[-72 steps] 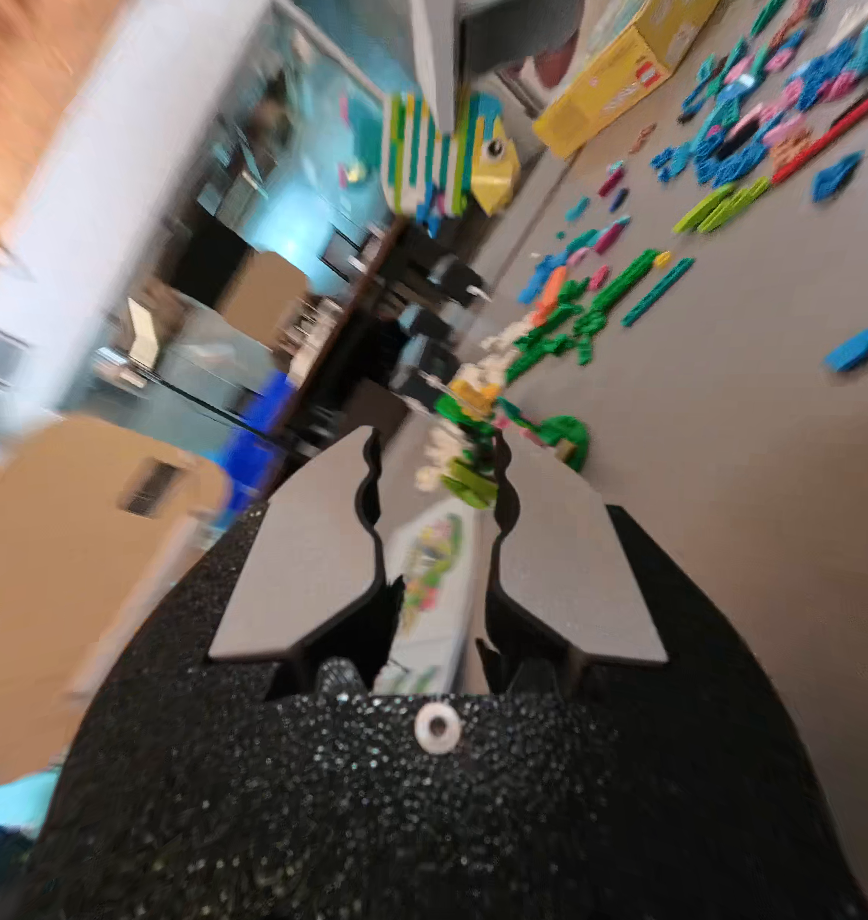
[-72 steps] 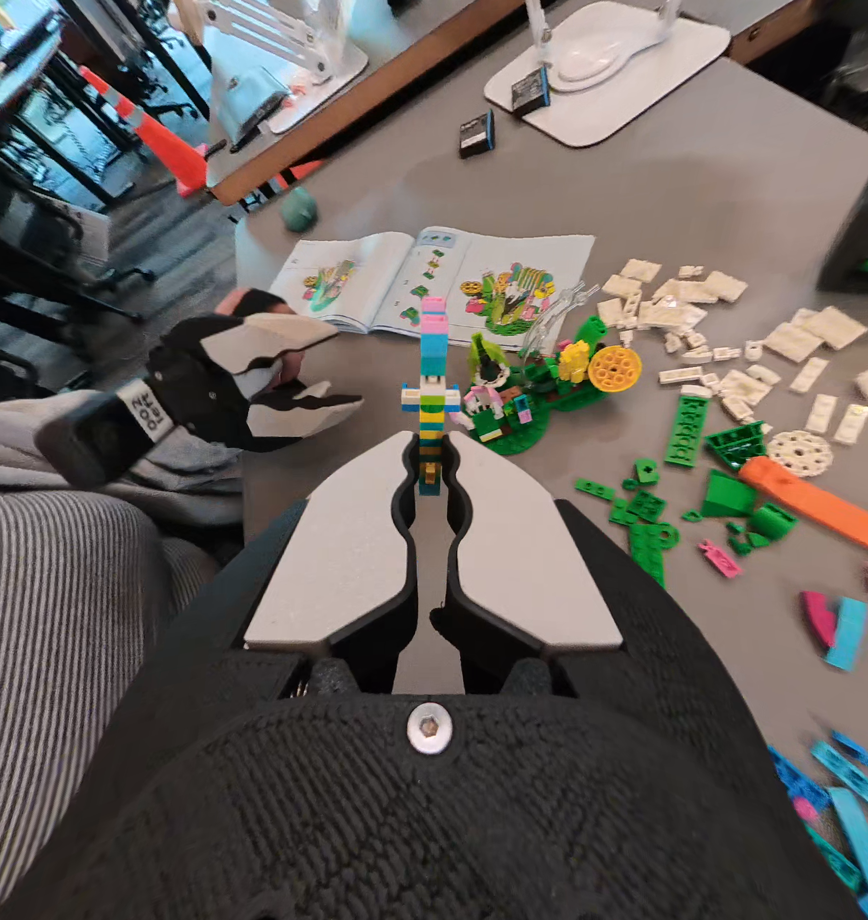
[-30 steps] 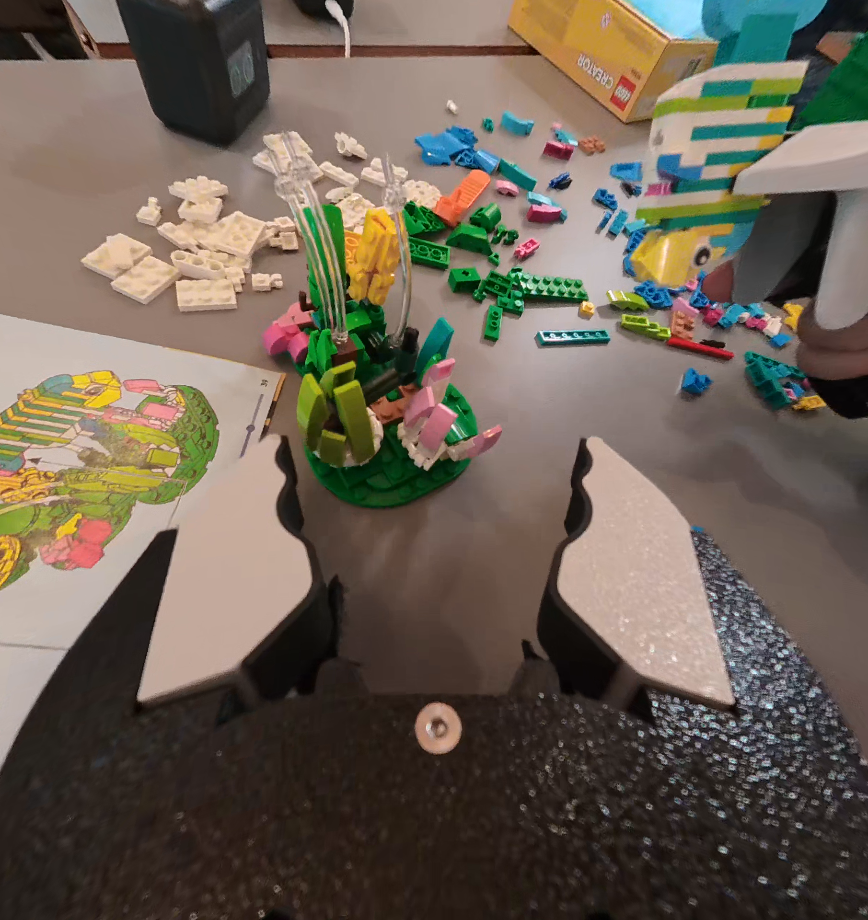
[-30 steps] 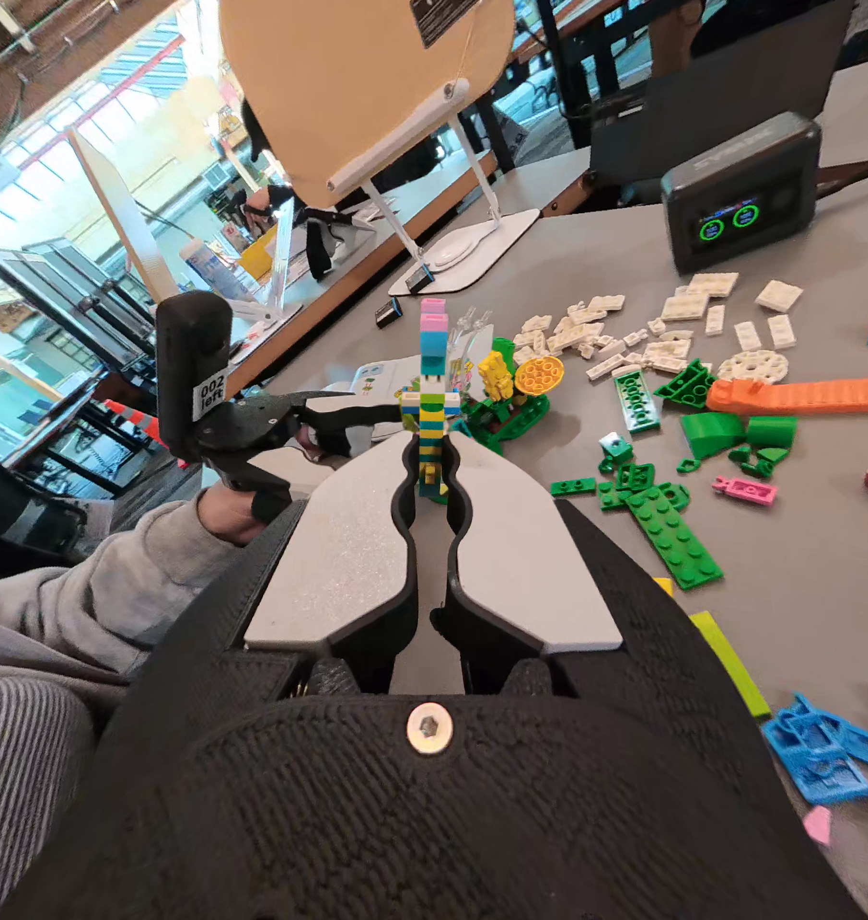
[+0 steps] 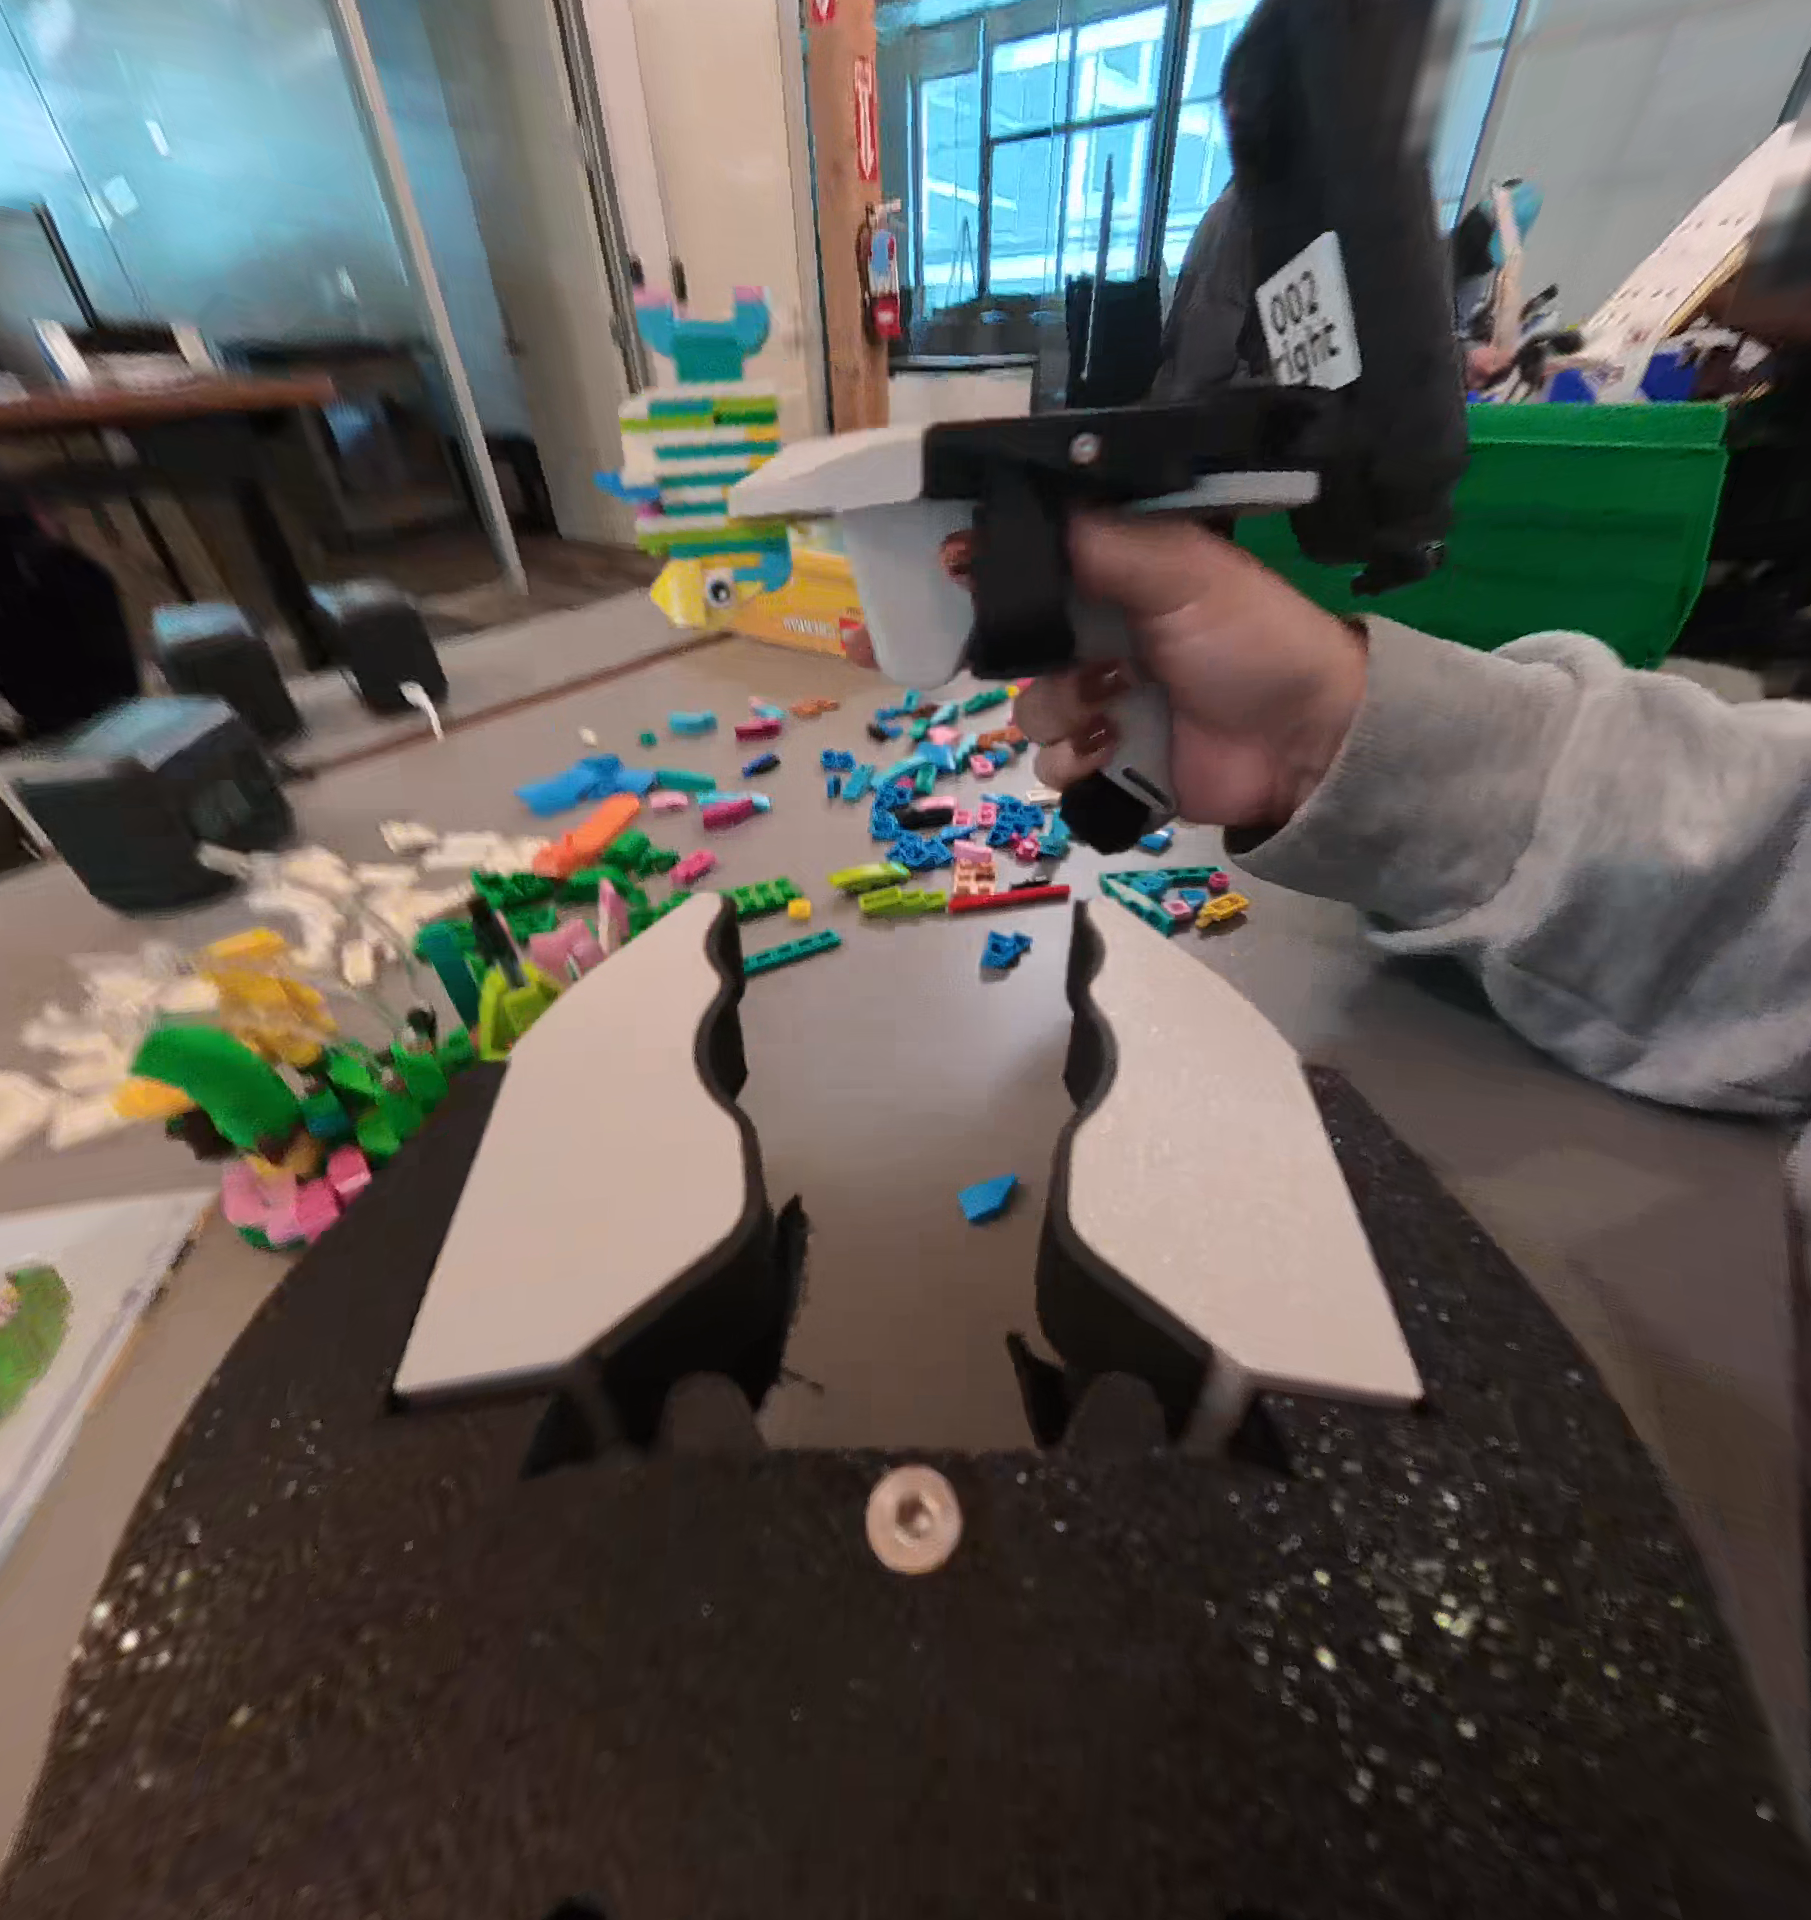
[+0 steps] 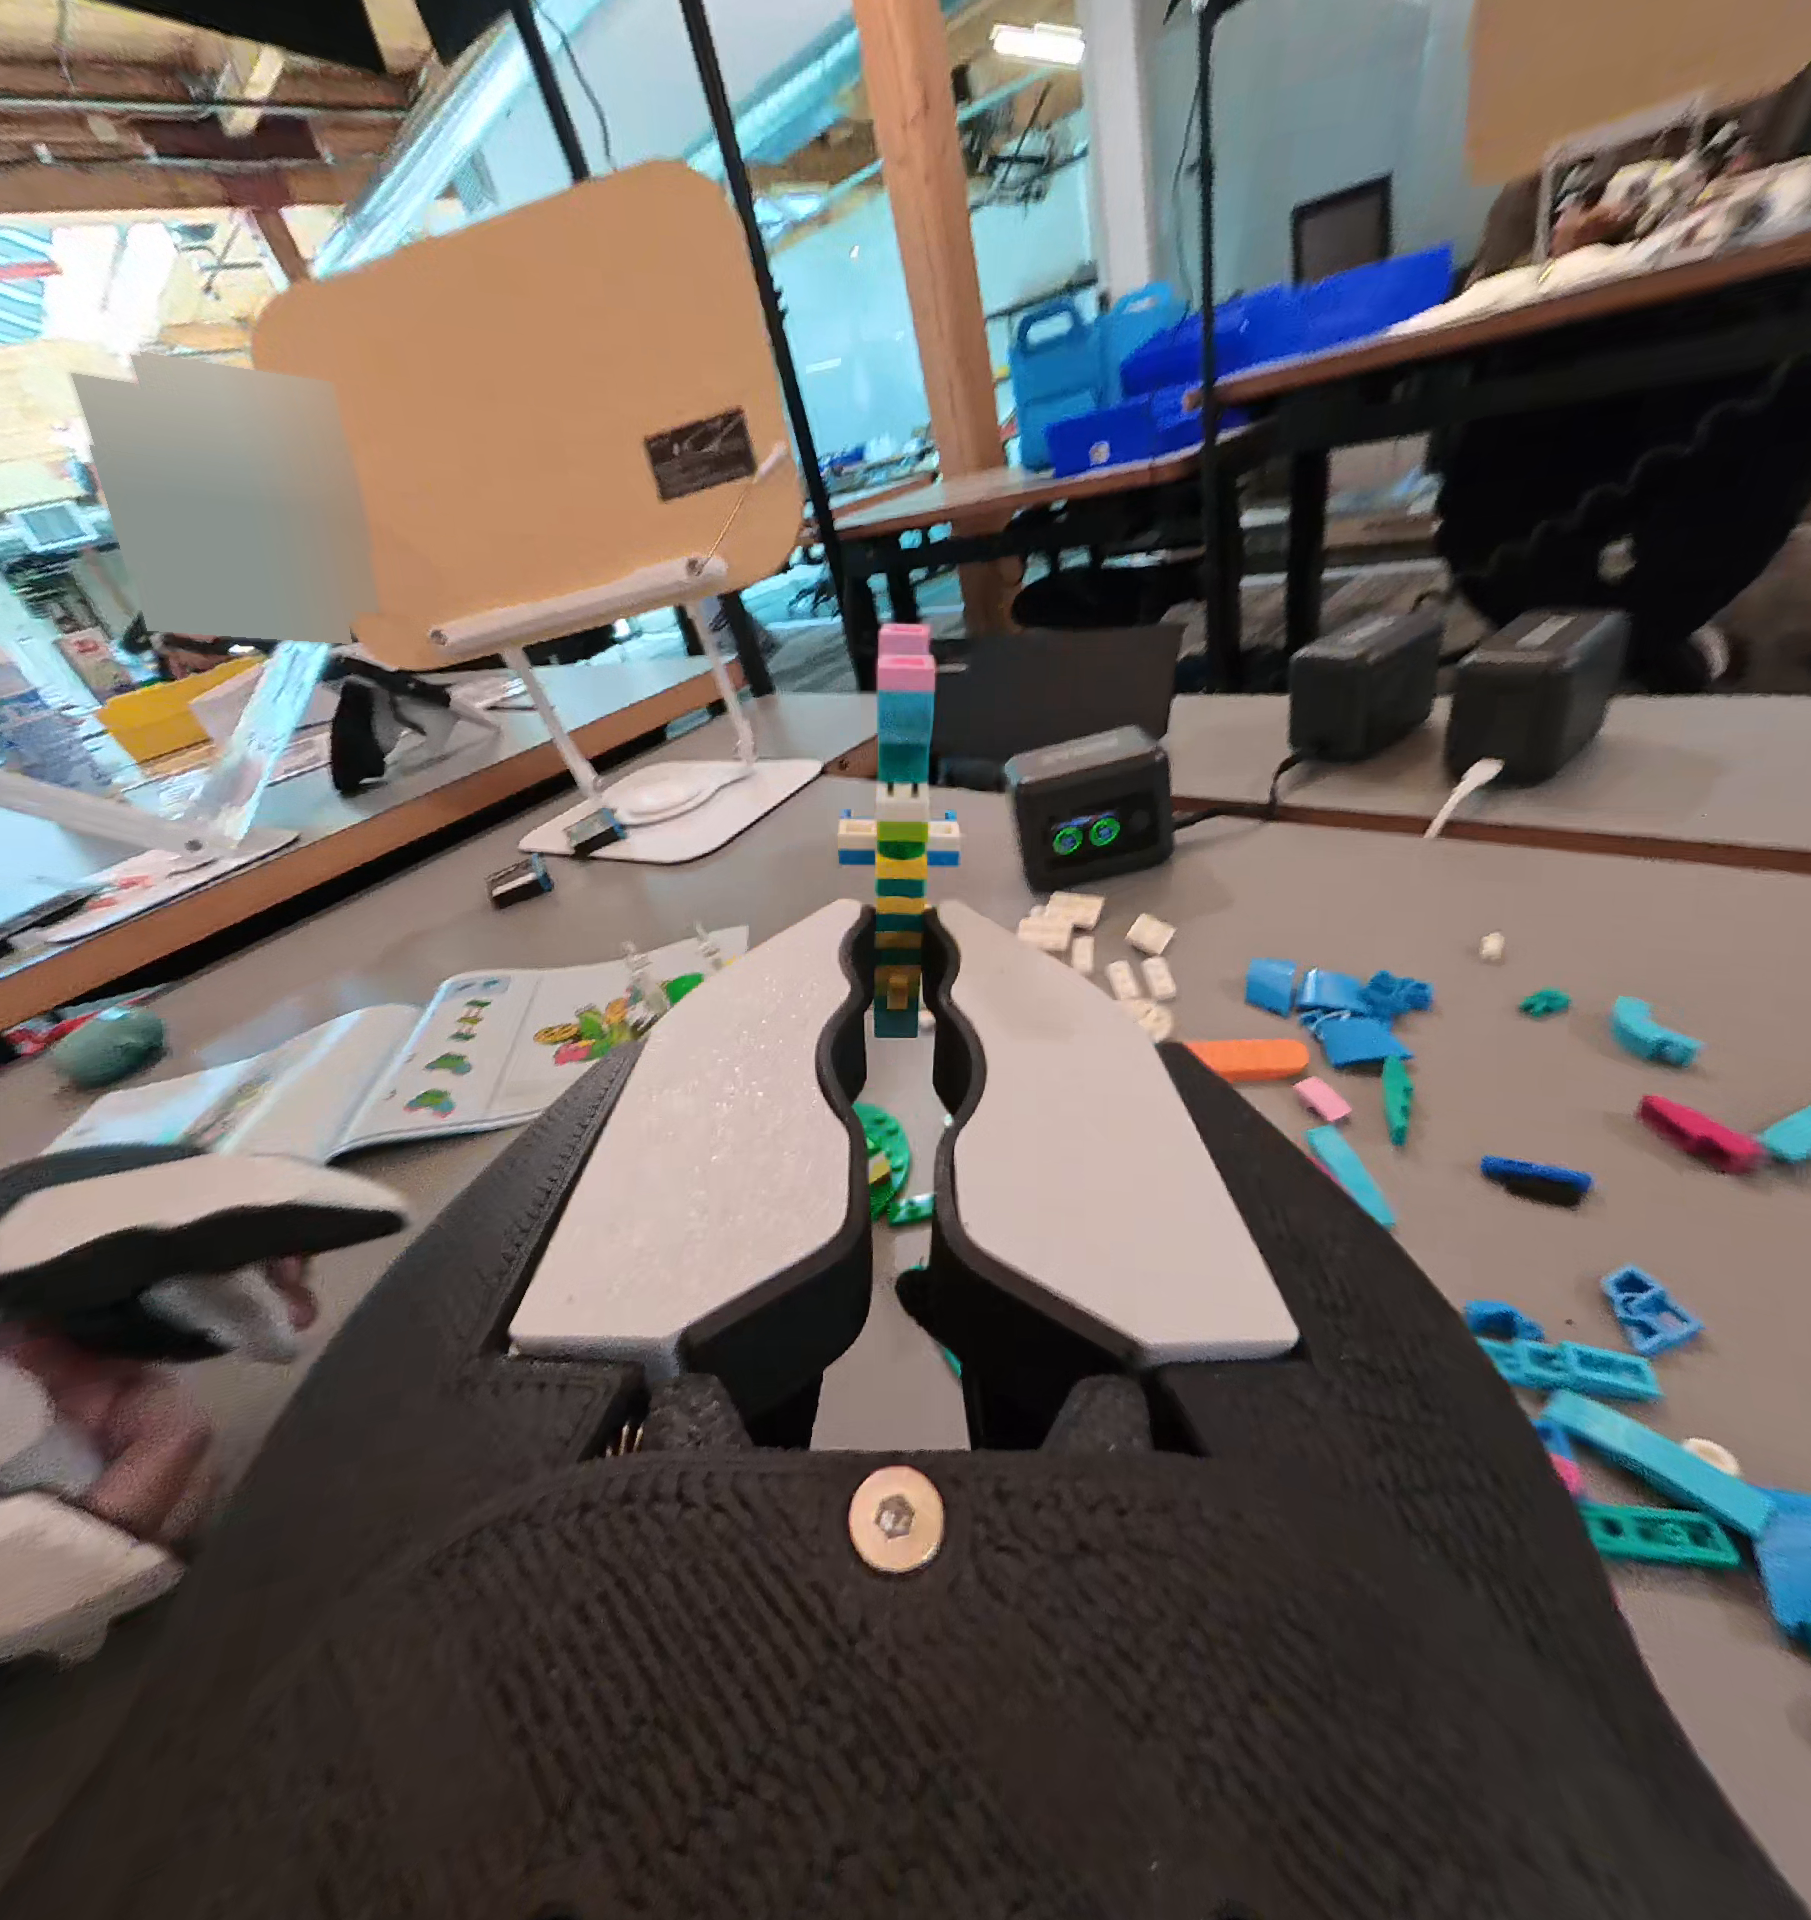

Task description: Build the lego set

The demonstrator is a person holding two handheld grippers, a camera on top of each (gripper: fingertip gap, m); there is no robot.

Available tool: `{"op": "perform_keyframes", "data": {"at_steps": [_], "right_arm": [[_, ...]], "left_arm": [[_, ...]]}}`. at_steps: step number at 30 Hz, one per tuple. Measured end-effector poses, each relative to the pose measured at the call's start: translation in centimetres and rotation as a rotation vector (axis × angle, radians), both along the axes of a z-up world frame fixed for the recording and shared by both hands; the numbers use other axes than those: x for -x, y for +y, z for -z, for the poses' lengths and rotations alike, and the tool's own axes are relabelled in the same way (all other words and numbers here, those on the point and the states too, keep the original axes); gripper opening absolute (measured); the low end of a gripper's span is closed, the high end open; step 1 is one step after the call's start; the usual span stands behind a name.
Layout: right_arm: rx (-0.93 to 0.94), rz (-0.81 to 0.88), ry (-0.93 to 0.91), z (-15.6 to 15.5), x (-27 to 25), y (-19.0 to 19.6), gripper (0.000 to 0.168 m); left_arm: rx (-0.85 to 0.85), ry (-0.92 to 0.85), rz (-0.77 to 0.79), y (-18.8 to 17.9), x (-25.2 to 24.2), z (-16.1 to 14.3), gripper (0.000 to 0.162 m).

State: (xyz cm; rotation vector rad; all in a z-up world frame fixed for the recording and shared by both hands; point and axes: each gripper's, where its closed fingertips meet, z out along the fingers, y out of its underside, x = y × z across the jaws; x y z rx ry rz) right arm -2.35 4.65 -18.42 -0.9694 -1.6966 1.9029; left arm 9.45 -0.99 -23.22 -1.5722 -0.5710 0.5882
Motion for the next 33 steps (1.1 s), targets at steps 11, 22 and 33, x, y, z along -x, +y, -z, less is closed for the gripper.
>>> {"op": "perform_keyframes", "data": {"at_steps": [11,22,33], "right_arm": [[-0.027,0.128,0.215,-0.5,-0.3,-0.1,0.006],[-0.182,0.214,0.442,-0.1,-1.7,-2.0,0.006],[-0.196,0.214,0.482,0.5,-2.0,-2.4,0.006]], "left_arm": [[-0.176,-0.051,0.029,-1.4,-0.1,-0.9,0.056],[-0.221,-0.066,0.001,-2.1,0.4,-1.1,0.055],[-0.241,-0.071,-0.016,-2.4,0.7,-1.2,0.052]]}}
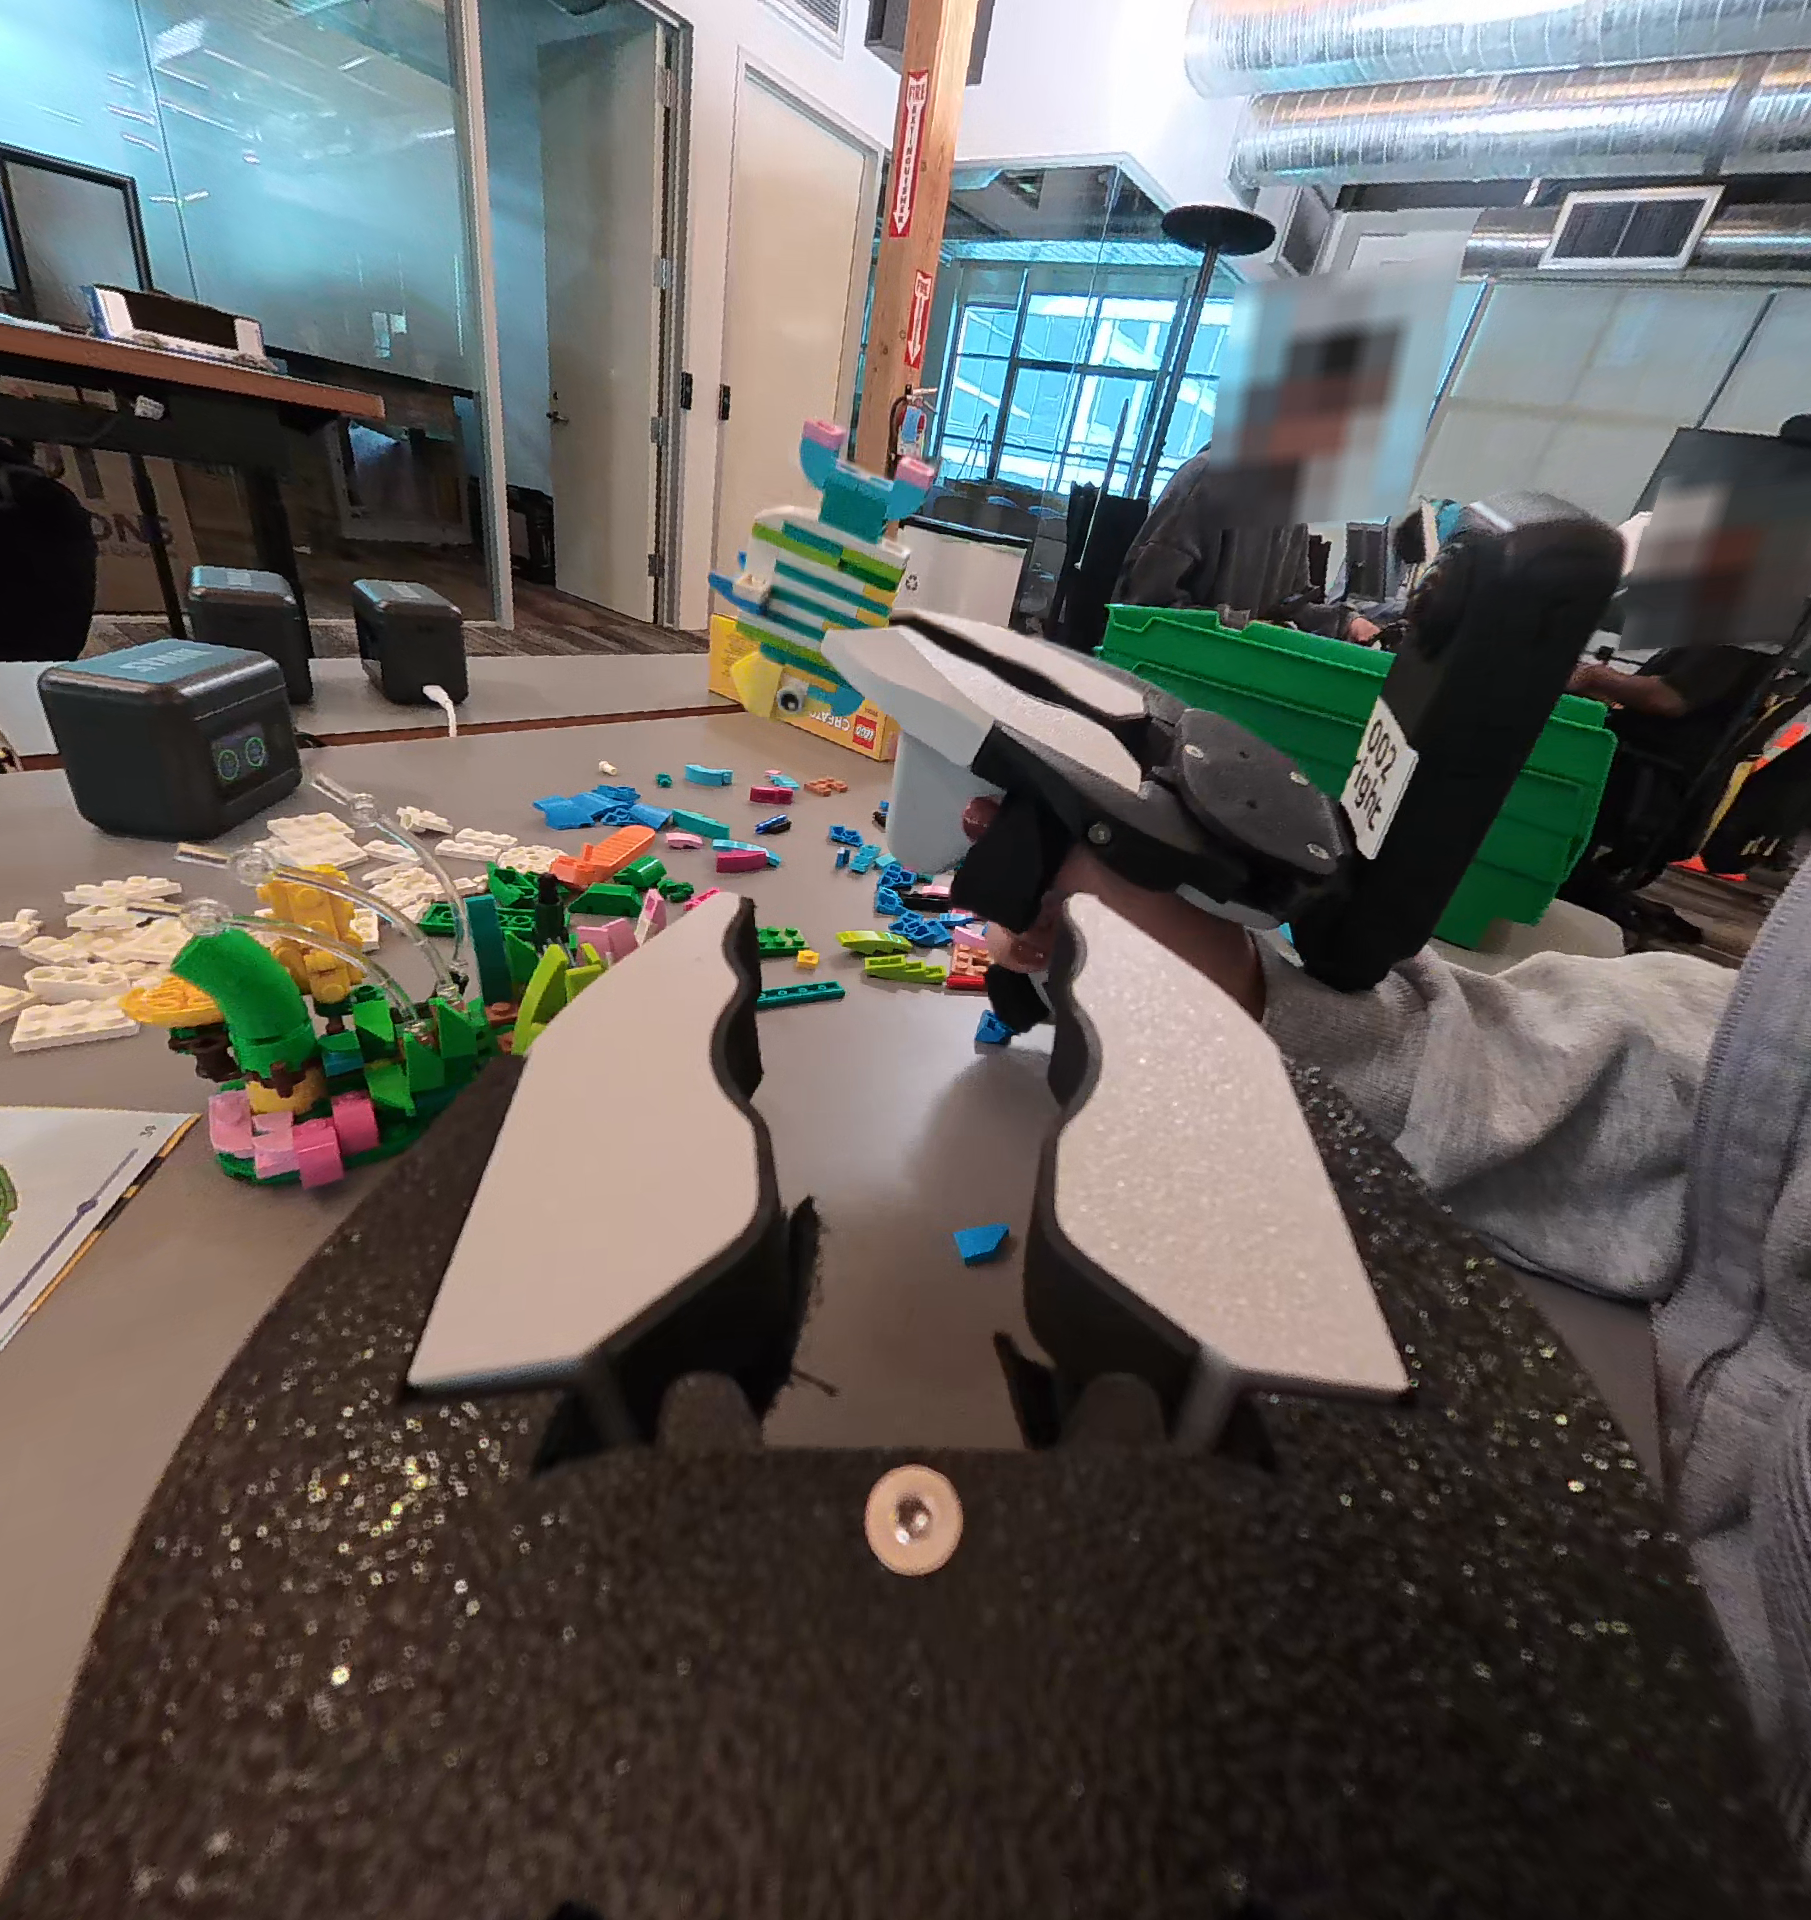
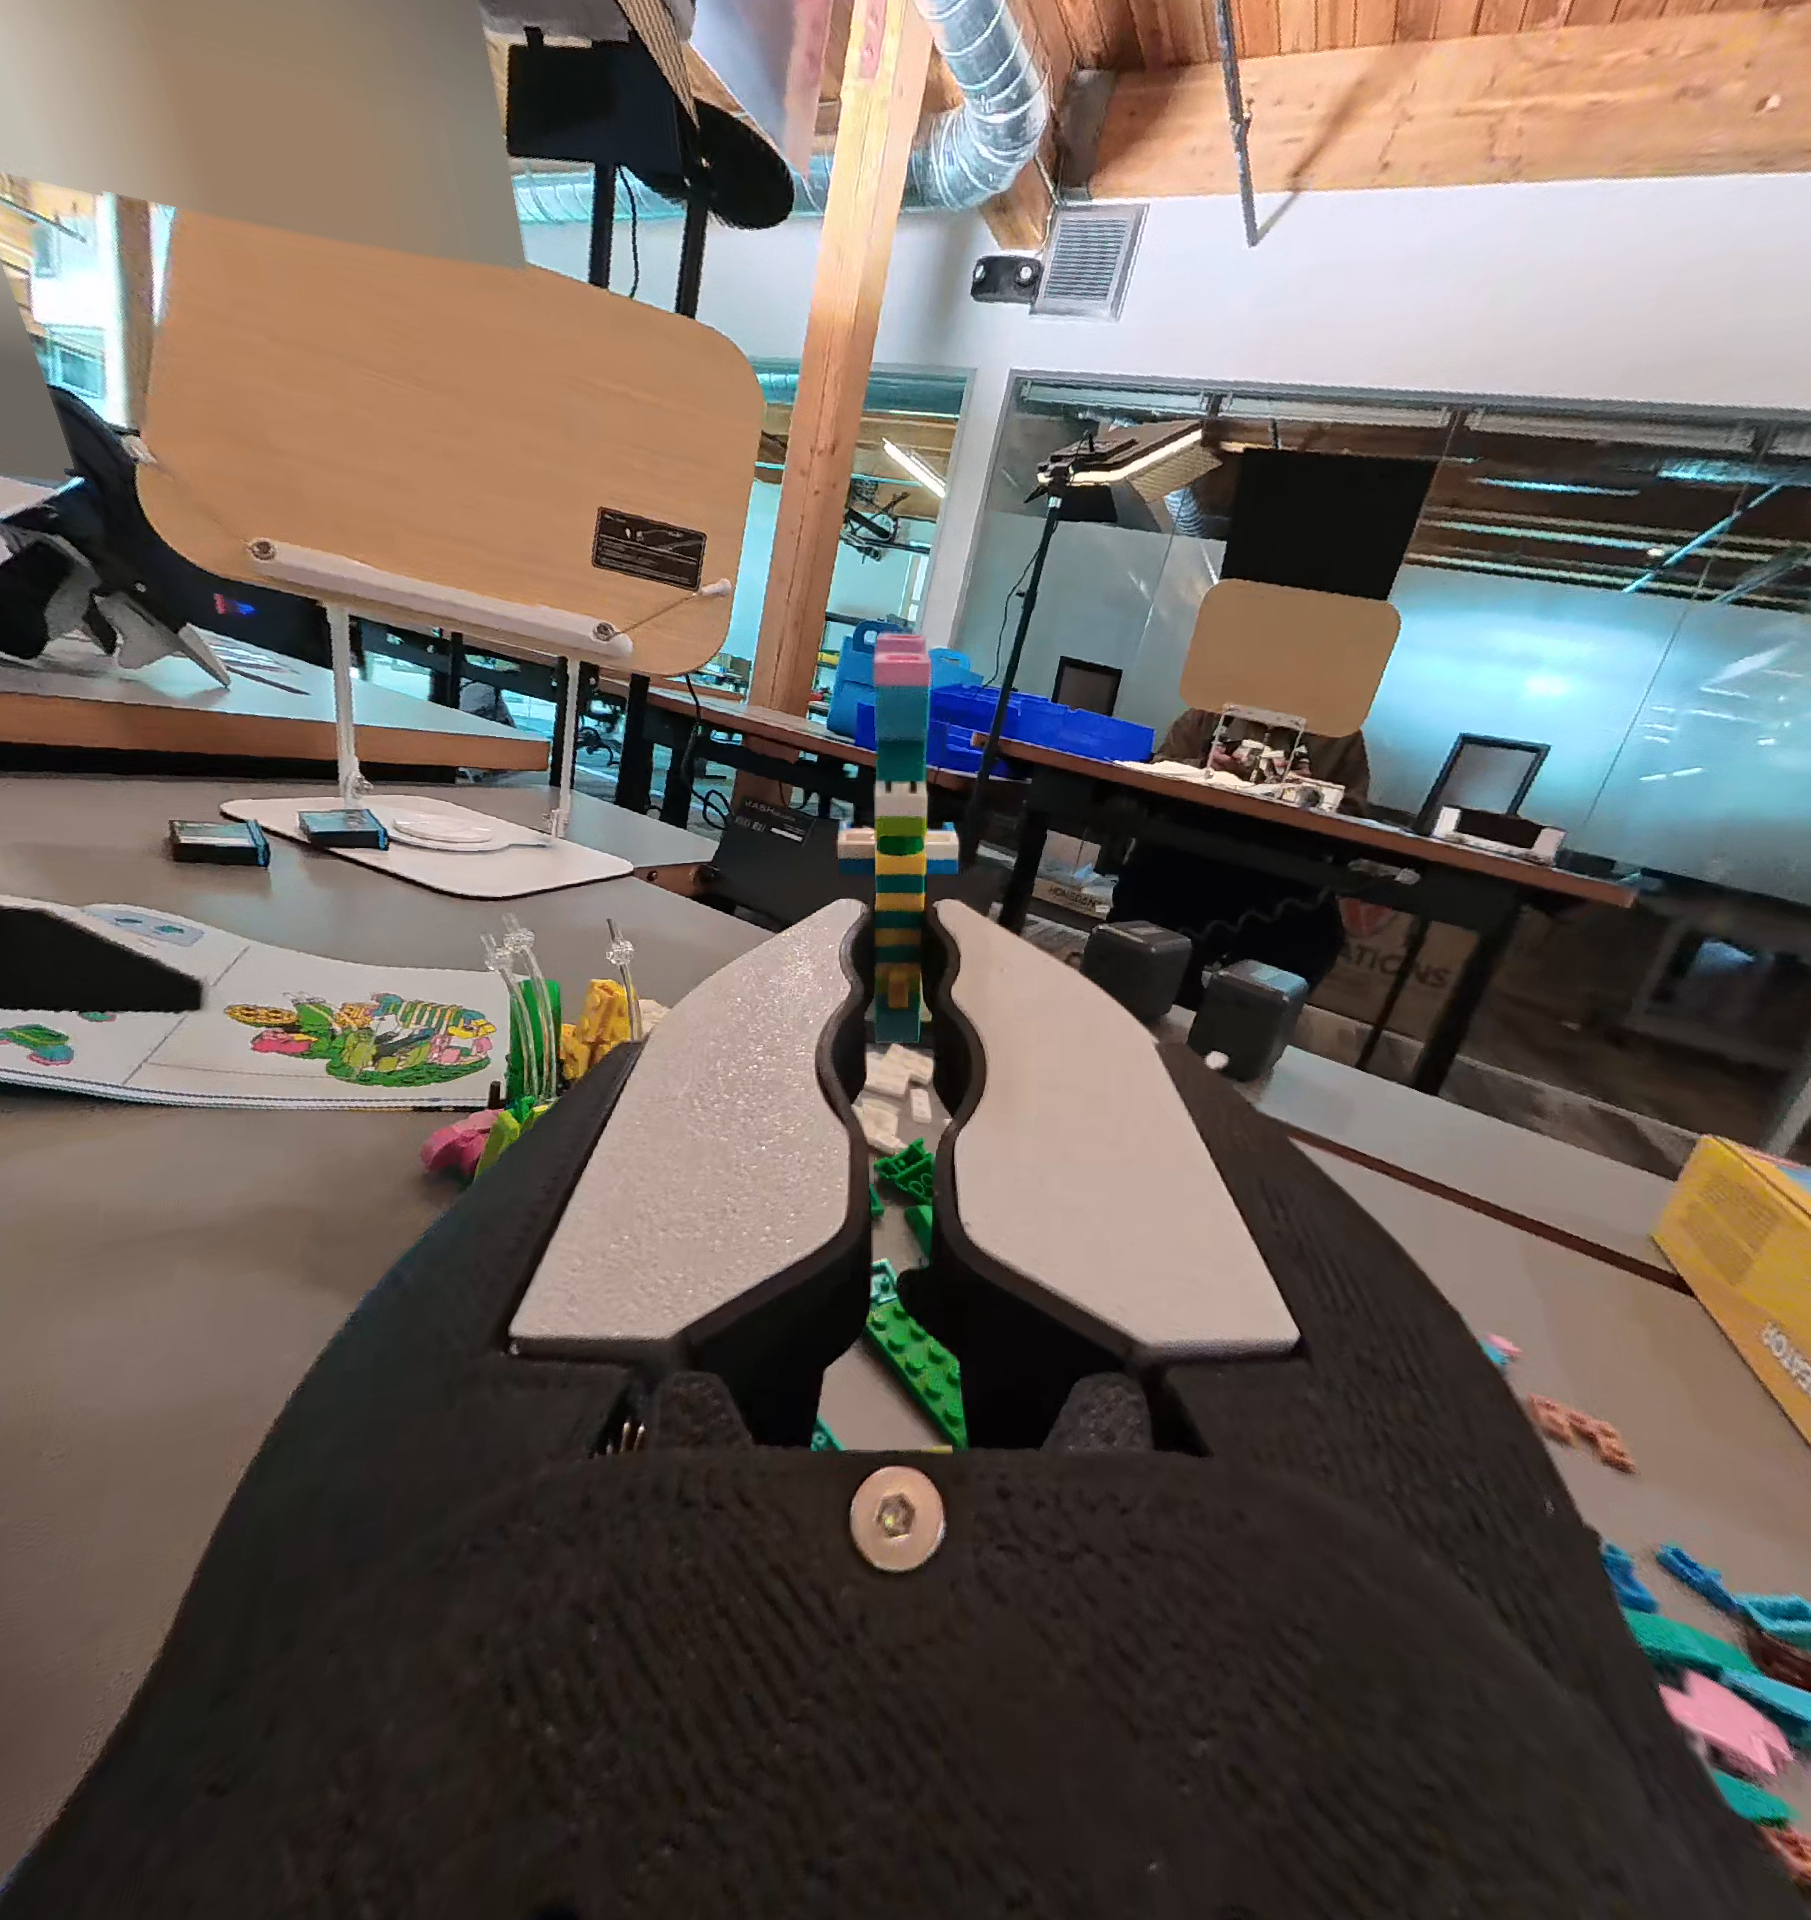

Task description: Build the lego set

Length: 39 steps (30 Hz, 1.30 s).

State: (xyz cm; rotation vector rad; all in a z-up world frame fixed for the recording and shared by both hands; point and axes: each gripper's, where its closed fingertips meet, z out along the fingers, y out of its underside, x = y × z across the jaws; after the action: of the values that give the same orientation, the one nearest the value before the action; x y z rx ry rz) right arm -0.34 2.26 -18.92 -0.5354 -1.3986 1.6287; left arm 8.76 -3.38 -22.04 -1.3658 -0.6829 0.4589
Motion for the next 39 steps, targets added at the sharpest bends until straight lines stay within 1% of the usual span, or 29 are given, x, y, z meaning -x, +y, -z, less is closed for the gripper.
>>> {"op": "perform_keyframes", "data": {"at_steps": [15,18,39], "right_arm": [[-0.024,-0.029,-0.006,0.58,0.05,-0.59,0.007],[-0.023,-0.036,-0.009,0.62,0.04,-0.66,0.007],[-0.034,-0.058,-0.014,0.83,-0.05,-1.04,0.006]], "left_arm": [[-0.023,-0.010,-0.007,-0.28,0.07,-0.14,0.051],[-0.023,-0.015,-0.035,-0.60,0.36,-0.09,0.054],[-0.025,-0.020,-0.023,-0.50,0.23,-0.12,0.051]]}}
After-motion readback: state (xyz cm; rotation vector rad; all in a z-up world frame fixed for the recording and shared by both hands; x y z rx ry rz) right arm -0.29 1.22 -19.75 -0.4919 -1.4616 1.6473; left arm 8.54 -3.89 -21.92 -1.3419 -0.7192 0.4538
